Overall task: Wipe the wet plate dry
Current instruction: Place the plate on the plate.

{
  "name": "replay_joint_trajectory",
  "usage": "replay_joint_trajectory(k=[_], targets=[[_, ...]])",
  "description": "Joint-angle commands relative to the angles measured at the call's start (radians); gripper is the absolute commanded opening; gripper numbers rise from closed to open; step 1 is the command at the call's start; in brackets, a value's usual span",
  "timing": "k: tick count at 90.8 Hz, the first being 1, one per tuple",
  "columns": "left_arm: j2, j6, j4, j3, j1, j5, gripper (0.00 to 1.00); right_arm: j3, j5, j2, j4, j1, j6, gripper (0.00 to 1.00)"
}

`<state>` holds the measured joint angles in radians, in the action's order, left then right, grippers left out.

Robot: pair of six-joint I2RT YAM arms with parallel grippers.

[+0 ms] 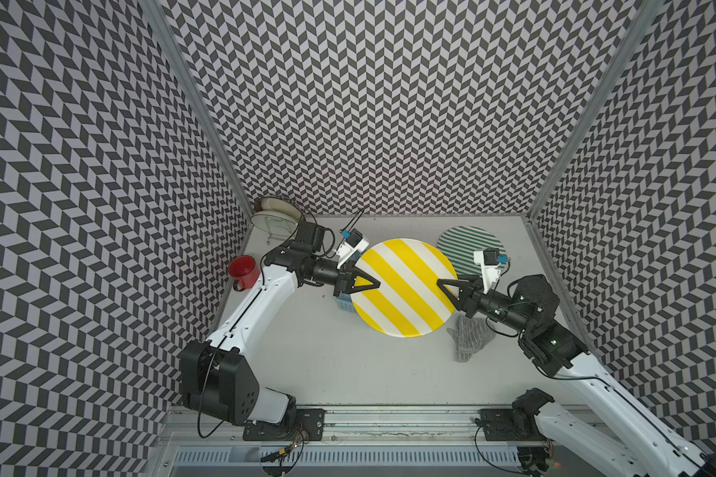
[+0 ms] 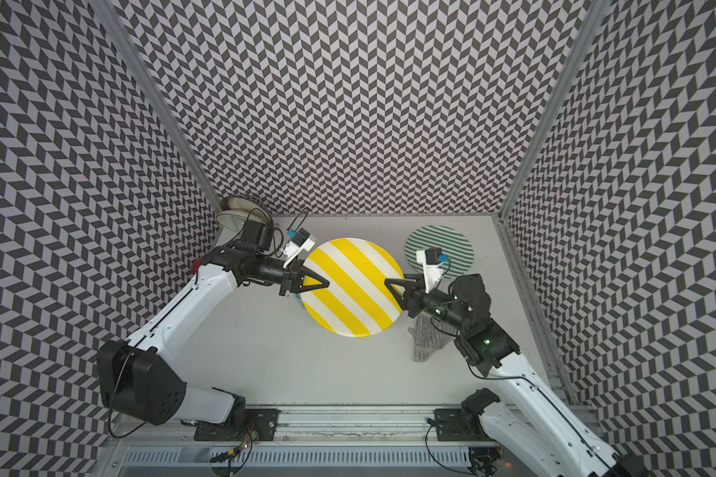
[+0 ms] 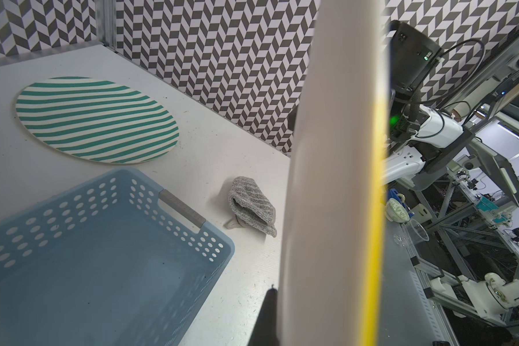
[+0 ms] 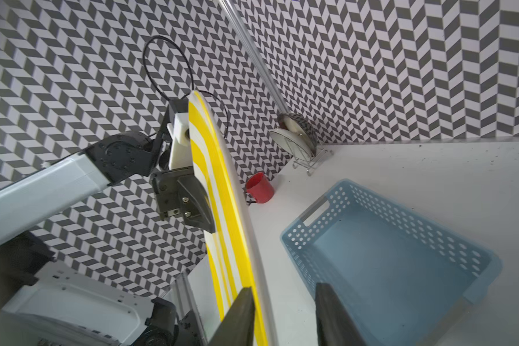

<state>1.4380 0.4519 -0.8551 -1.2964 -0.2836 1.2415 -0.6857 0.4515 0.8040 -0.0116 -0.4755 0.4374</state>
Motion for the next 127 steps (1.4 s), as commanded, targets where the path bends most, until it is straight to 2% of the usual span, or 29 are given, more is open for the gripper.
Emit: replay_joint_trajectory(k=[1,5,7,12,14,17,20,23,25,36,47,54,64,82,108,127], targets=[[-0.016,0.020,-0.018,-0.060,-0.013,0.064,0.00,0.007,-0.008,-0.005,-0.099,0.009,0.026,0.12],[-0.016,-0.006,0.004,-0.062,-0.012,0.036,0.04,0.004,-0.031,-0.004,-0.100,0.011,0.036,0.03],[-0.016,-0.028,0.021,-0.065,-0.012,0.018,0.11,0.003,-0.046,-0.004,-0.101,0.013,0.042,0.00],[-0.020,-0.062,0.056,-0.076,-0.012,-0.035,0.30,-0.002,-0.093,0.001,-0.104,0.028,0.056,0.00],[-0.022,-0.078,0.071,-0.080,-0.012,-0.064,0.42,-0.006,-0.105,0.004,-0.106,0.035,0.064,0.00],[-0.026,-0.108,0.102,-0.086,-0.012,-0.113,0.56,-0.013,-0.122,0.018,-0.109,0.049,0.077,0.00],[-0.034,-0.128,0.120,-0.091,-0.008,-0.156,0.77,-0.023,-0.131,0.036,-0.114,0.071,0.091,0.00],[-0.041,-0.154,0.150,-0.097,-0.003,-0.208,0.94,-0.034,-0.128,0.054,-0.121,0.097,0.110,0.00],[-0.046,-0.176,0.167,-0.098,0.001,-0.246,0.99,-0.041,-0.122,0.064,-0.131,0.110,0.128,0.00],[-0.072,-0.287,0.280,-0.095,0.048,-0.416,1.00,-0.070,-0.097,0.134,-0.198,0.229,0.238,0.00],[-0.088,-0.350,0.360,-0.066,0.122,-0.536,1.00,-0.100,-0.134,0.204,-0.230,0.348,0.371,0.00],[-0.086,-0.336,0.373,-0.042,0.152,-0.606,1.00,-0.111,-0.157,0.264,-0.228,0.426,0.460,0.00],[-0.088,-0.287,0.378,0.005,0.177,-0.675,1.00,-0.108,-0.121,0.376,-0.288,0.524,0.562,0.00],[-0.124,-0.236,0.478,0.149,0.205,-0.788,1.00,-0.146,-0.116,0.578,-0.356,0.605,0.592,0.00],[-0.133,-0.277,0.547,0.240,0.224,-0.776,1.00,-0.203,-0.106,0.846,-0.467,0.675,0.571,0.00],[-0.136,-0.278,0.553,0.257,0.225,-0.761,1.00,-0.261,-0.108,0.971,-0.486,0.683,0.532,0.00]])
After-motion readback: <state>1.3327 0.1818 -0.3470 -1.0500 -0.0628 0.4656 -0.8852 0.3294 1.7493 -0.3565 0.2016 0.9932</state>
